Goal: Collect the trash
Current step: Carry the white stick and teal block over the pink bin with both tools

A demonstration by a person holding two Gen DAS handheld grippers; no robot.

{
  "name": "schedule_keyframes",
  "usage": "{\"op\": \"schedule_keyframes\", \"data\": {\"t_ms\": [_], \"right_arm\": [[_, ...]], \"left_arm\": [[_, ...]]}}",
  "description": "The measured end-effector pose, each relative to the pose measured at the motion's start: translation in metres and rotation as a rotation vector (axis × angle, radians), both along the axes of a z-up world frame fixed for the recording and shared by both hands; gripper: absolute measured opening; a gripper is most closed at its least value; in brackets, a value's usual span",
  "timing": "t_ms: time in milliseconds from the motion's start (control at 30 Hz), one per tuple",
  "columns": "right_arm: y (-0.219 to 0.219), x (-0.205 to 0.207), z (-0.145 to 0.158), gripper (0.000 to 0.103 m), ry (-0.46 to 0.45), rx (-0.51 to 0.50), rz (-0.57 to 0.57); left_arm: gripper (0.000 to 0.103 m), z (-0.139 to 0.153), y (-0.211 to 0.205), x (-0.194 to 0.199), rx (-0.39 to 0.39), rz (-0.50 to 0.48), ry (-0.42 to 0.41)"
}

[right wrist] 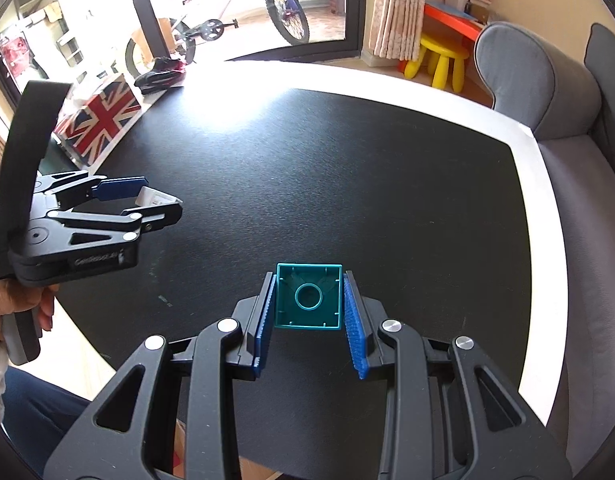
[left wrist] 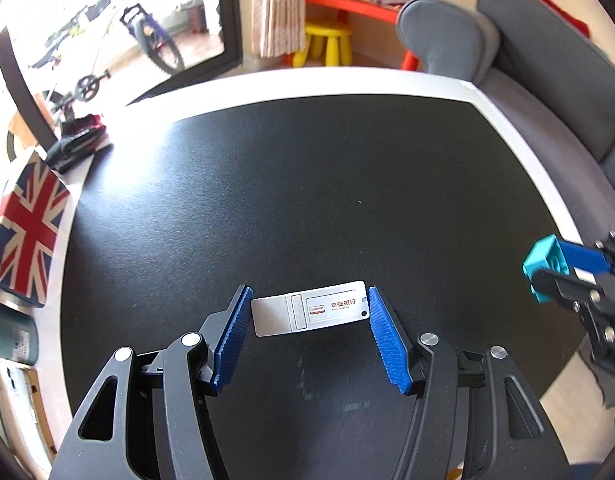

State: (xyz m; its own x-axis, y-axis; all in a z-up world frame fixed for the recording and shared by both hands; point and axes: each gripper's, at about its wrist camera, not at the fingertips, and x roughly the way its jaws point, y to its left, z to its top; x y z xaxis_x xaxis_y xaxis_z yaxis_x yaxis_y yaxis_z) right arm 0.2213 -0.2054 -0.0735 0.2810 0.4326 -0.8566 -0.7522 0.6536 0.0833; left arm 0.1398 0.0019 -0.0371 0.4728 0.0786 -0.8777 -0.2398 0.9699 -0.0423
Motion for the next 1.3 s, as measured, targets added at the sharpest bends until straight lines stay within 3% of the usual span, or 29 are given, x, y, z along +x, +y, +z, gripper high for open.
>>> {"op": "schedule_keyframes", "data": {"t_ms": [267, 533, 833, 1300], "right_arm": [[-0.009, -0.045, 0.029, 0.032, -0.087, 0.035, 0.036], [-0.023, -0.1, 0.047, 0.032, -0.139, 0.104, 0.116], [-0.042, -0.151, 0.032, 0.032, -0.123, 0.146, 0.151], [-0.044, -0.191, -0.012, 0.033, -0.014, 0.112, 0.243]], "left_arm": [[0.058, 0.032, -0.008, -0.05, 0.027, -0.072, -0.116], [0.058, 0.045, -0.017, -0.106, 0.061, -0.123, -0.197], [0.058, 0.041, -0.035, -0.155, 0.069, -0.167, -0.238], [0.058, 0.003, -0.055, -0.188, -0.003, -0.235, -0.193]]}}
